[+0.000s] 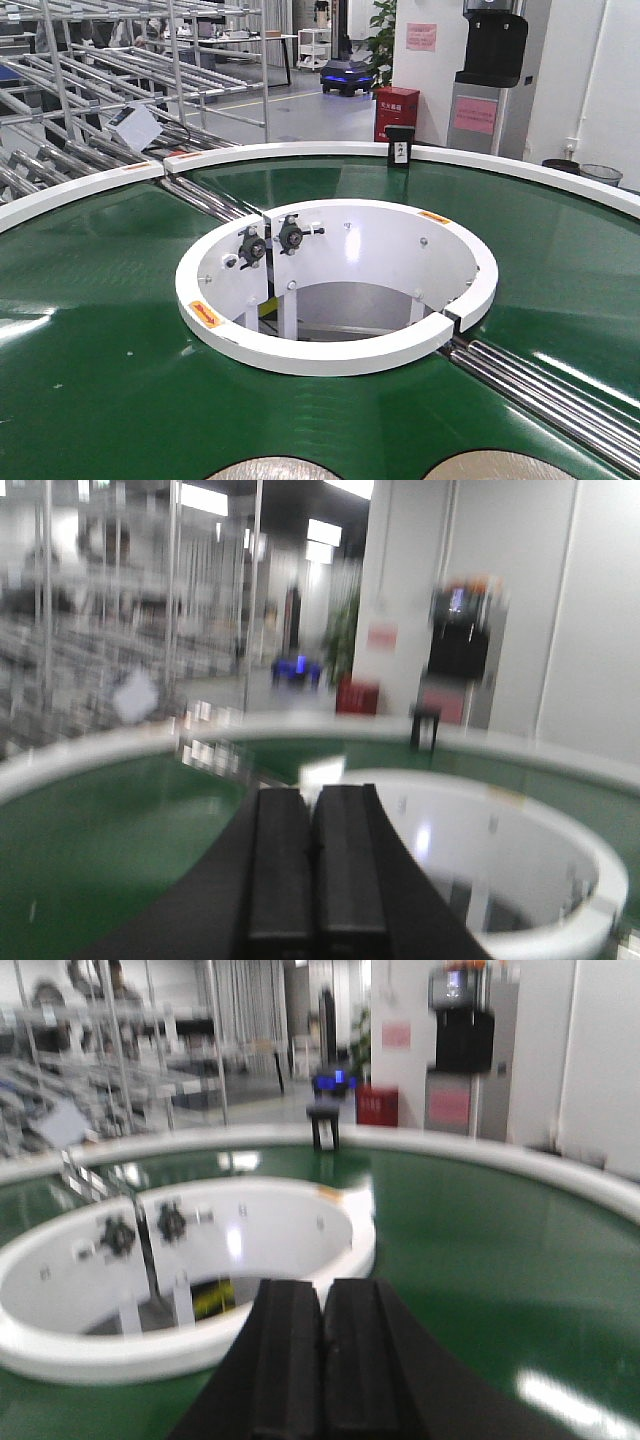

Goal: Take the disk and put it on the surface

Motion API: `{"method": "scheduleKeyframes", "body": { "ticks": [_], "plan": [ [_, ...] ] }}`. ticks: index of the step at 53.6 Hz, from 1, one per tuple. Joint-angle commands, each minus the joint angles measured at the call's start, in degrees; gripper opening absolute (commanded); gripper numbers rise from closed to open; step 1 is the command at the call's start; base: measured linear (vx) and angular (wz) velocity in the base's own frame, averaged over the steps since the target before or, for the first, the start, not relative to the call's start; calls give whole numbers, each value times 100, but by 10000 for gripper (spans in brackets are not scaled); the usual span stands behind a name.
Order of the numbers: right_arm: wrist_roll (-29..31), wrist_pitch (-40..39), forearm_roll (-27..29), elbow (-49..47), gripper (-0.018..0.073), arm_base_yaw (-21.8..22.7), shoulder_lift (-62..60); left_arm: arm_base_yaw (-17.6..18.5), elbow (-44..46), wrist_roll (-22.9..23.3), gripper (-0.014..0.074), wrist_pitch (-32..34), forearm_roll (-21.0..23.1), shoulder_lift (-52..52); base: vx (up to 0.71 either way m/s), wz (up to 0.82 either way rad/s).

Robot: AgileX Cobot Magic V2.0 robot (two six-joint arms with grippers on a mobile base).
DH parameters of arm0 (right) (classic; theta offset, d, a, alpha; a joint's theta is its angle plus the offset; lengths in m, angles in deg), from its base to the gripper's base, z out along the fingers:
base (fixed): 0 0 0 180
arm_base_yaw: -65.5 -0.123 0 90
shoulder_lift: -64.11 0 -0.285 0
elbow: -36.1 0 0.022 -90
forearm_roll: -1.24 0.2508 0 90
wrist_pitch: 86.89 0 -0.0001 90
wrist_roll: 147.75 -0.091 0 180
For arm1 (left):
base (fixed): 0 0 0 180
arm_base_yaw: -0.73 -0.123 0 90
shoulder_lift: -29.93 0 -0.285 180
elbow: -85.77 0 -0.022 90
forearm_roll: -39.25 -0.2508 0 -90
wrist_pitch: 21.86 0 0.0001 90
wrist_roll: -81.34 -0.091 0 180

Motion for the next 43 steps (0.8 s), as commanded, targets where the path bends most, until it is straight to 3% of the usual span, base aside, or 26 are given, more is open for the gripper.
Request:
{"method": "scheduleKeyframes", "body": {
  "ticks": [1,10,23,30,39,43],
  "plan": [
    [46,-402,-20,-193,40,1,339,-14,161,57,36,94,47,479,0,0],
    [46,-345,-20,-193,155,1,691,-1,161,51,158,-235,47,1173,0,0],
    [46,-280,-28,-193,413,1,772,-1,161,46,454,-832,47,2159,0,0],
    [46,-220,-21,-193,485,1,772,-1,161,160,510,-917,117,2580,0,0],
    [46,-195,-16,-193,512,1,772,16,168,267,512,-1219,962,3098,0,0],
    [46,-196,-16,-193,512,1,772,16,168,-47,512,-1347,1532,3333,0,0]
  ]
}}
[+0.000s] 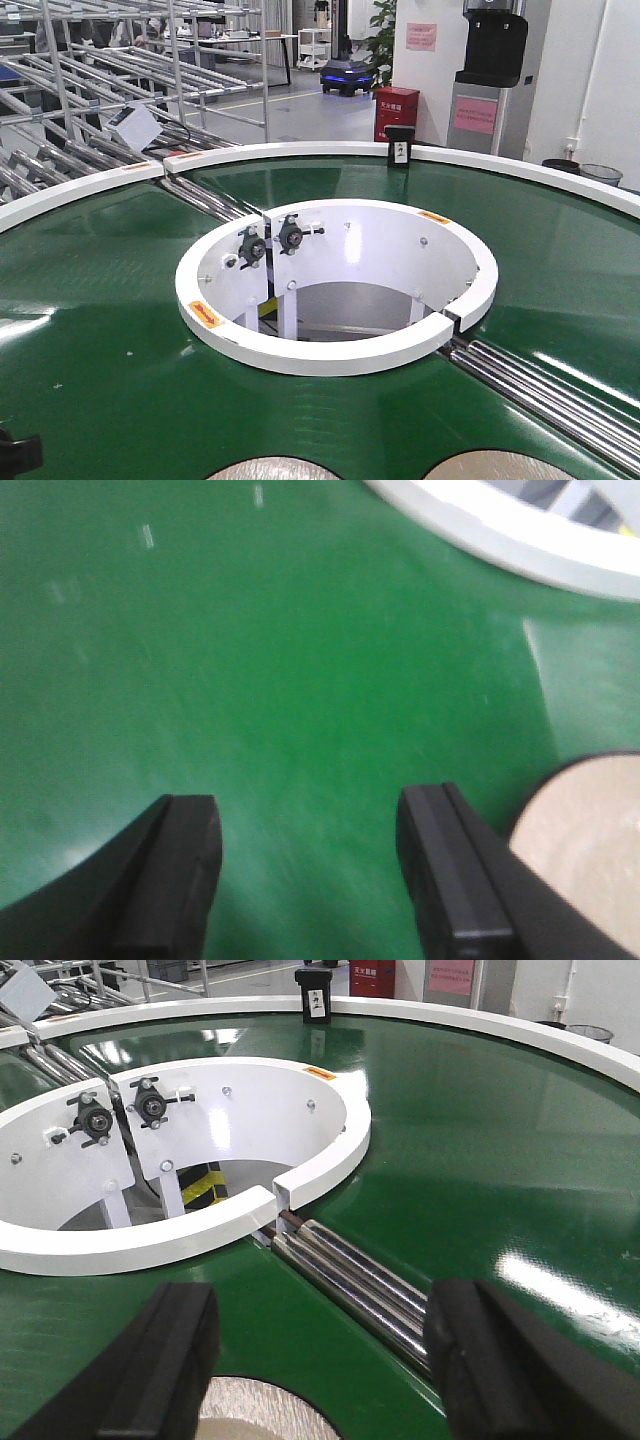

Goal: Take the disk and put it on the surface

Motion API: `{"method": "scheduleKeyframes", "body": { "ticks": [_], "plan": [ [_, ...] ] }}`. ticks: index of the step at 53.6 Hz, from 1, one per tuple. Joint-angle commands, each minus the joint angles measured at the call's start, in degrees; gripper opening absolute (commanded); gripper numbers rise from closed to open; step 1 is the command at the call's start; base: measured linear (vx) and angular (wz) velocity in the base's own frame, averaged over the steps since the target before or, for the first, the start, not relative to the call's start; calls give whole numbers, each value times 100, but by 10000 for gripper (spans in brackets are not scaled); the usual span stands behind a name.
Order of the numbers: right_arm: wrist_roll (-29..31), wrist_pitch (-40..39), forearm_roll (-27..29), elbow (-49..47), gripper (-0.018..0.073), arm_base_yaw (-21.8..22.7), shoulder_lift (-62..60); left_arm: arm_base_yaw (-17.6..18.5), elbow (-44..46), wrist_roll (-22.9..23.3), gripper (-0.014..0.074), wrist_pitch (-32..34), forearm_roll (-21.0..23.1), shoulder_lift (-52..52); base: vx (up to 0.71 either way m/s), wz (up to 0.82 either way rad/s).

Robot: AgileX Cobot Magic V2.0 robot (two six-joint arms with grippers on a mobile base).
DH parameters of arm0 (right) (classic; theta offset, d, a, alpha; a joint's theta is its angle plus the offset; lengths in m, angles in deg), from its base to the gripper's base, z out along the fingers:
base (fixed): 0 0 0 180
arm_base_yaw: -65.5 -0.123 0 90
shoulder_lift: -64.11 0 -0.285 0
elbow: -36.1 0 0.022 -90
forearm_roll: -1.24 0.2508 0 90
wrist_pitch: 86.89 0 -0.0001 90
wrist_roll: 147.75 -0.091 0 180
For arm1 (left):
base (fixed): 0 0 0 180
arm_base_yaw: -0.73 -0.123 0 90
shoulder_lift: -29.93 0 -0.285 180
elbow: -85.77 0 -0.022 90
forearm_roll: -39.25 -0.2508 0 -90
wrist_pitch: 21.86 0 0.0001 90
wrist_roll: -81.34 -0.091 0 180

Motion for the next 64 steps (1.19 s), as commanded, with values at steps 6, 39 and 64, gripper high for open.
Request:
{"method": "scheduleKeyframes", "body": {
  "ticks": [6,39,64],
  "plan": [
    [46,-399,-20,-193,512,1,21,16,193,-1284,501,-23,1818,446,0,0],
    [46,-157,-33,-193,512,1,21,10,193,-6505,485,-1496,6738,2681,0,0],
    [46,-151,-33,-193,512,1,21,16,193,-7439,484,-2395,8057,3524,0,0]
  ]
}}
